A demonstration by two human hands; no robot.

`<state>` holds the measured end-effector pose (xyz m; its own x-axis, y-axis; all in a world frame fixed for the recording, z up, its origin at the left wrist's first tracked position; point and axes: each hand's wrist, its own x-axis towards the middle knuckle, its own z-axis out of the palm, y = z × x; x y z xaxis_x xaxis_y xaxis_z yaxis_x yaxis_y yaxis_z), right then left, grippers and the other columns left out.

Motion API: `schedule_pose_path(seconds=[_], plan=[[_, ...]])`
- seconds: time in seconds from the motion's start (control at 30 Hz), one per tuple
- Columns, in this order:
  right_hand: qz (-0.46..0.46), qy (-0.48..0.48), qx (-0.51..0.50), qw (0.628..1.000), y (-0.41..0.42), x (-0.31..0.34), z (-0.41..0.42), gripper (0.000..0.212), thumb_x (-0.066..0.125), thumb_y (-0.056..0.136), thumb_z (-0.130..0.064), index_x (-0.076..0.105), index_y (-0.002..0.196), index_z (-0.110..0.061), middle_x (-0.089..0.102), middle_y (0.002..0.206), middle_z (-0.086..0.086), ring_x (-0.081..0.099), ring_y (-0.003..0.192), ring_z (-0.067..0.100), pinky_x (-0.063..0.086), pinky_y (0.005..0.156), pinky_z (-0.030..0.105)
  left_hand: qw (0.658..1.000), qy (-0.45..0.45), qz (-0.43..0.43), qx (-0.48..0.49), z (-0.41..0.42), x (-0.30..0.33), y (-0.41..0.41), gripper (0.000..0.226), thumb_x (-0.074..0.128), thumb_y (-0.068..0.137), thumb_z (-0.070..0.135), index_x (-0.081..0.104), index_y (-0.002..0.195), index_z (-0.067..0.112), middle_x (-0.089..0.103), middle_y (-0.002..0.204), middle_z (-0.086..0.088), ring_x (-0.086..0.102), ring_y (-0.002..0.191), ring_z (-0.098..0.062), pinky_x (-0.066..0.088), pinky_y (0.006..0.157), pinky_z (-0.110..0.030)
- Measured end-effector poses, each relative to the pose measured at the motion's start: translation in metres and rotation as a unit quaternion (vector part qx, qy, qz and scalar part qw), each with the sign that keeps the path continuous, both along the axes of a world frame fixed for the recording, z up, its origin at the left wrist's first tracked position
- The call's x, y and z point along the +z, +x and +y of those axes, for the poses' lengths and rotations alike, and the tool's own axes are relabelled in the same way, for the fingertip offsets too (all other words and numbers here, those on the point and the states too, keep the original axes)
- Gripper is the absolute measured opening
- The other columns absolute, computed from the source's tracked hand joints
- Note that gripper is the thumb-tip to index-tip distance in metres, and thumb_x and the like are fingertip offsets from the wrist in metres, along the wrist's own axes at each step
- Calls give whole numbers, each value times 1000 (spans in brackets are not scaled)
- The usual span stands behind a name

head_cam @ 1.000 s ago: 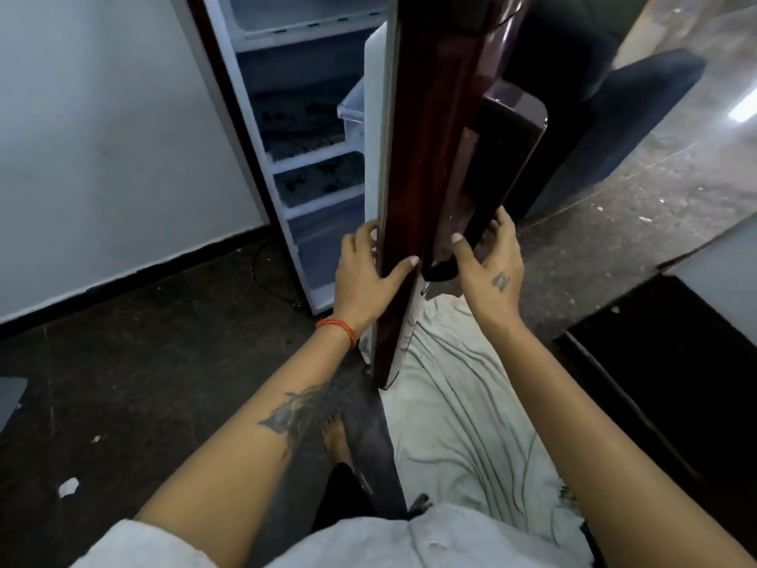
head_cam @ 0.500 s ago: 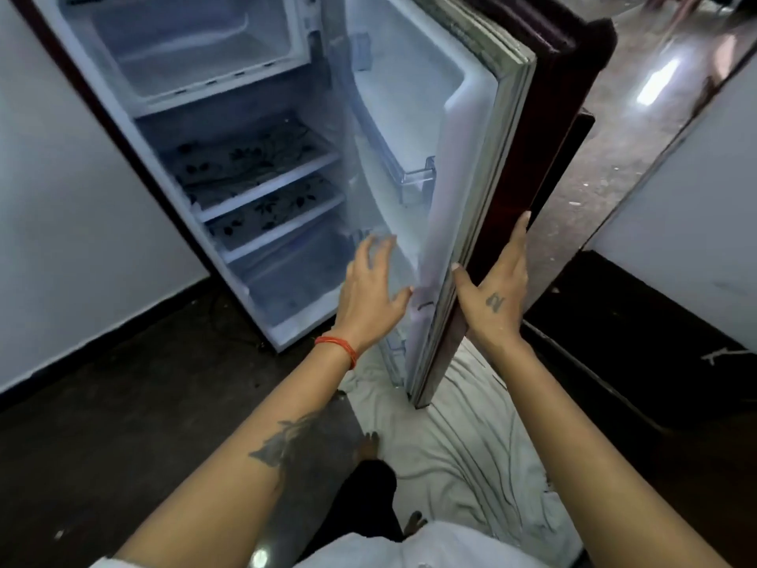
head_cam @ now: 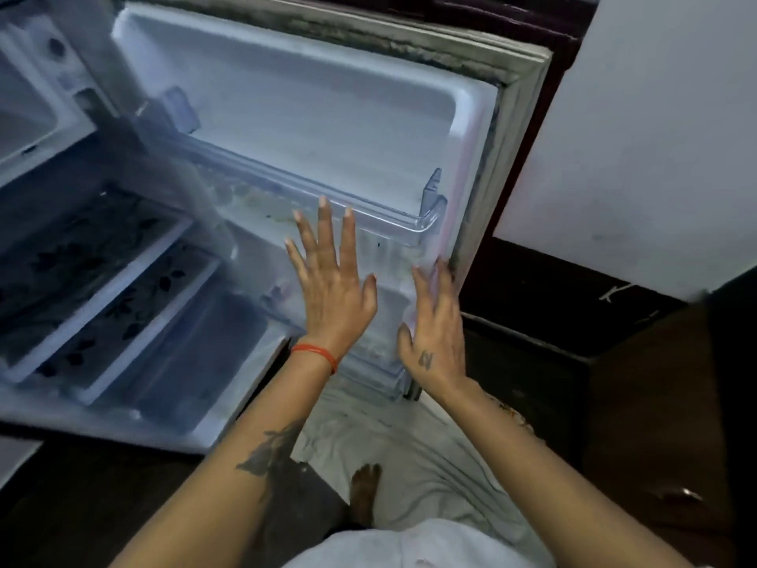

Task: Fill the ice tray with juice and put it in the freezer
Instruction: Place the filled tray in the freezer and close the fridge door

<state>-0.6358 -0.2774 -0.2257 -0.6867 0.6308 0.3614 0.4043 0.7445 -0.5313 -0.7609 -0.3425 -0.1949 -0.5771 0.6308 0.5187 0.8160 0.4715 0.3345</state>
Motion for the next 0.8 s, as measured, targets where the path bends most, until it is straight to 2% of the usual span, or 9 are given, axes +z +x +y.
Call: schedule_pose_path(seconds=[0.07,0.13,0.23,0.3,0.37,0.47,0.53,0.67,0.8], plan=[[-6,-16,-22,1000,-15,1,18,83,59,79,-8,10,146,-11,0,155,21,8,145,34,31,111,50,999,-3,50,-17,17,9,-22,91,65,75,20,11,147,11,14,155,-25,5,140,-53,-2,111,-64],[-18,-35,-41,998,-27,6,37,87,58,82,-10,-1,146,-14,-7,156,20,9,145,34,37,106,50,995,-8,87,-43,32,16,-37,89,65,76,19,12,147,17,16,155,-21,8,140,-53,0,110,-67],[-42,-53,-58,996,-42,12,66,88,58,85,-13,-4,147,-14,-16,156,16,30,137,36,51,87,41,991,-24,109,-73,51,21,-46,87,67,77,17,17,149,19,19,155,-17,11,141,-49,3,109,-69],[-66,-59,-69,994,-50,15,87,88,57,85,-13,-5,149,-15,-18,156,15,44,126,37,47,68,29,990,-34,112,-82,65,25,-50,86,66,77,18,20,149,21,20,156,-15,11,142,-45,0,108,-68],[-84,-64,-72,992,-57,20,108,89,56,84,-12,-5,149,-16,-16,156,14,51,115,37,43,62,27,989,-50,110,-83,79,29,-54,87,66,77,19,19,150,23,18,157,-12,9,144,-42,-3,108,-66],[-111,-100,-78,986,-69,29,139,93,56,83,-14,-9,149,-24,-15,158,9,54,109,38,53,69,40,987,-78,109,-91,99,34,-61,89,66,76,21,16,150,24,15,158,-11,7,145,-40,-3,108,-67],[-129,-126,-73,981,-78,33,157,94,56,84,-16,-12,148,-25,-15,158,6,45,124,37,53,82,45,985,-100,110,-93,112,37,-66,90,65,77,22,14,151,23,13,159,-11,4,145,-40,-4,108,-67],[-154,-163,-54,973,-95,40,190,89,57,85,-21,-5,150,-16,-7,159,8,8,145,27,29,111,41,979,-148,115,-83,135,41,-75,90,62,80,25,6,151,22,2,160,-12,-3,145,-40,-9,108,-66],[-177,-246,-43,952,-97,44,201,75,57,87,-20,15,149,-16,29,152,12,36,134,28,35,106,31,971,-190,125,-77,154,44,-84,91,62,81,25,4,151,23,-7,159,-13,-9,144,-41,-7,106,-70]])
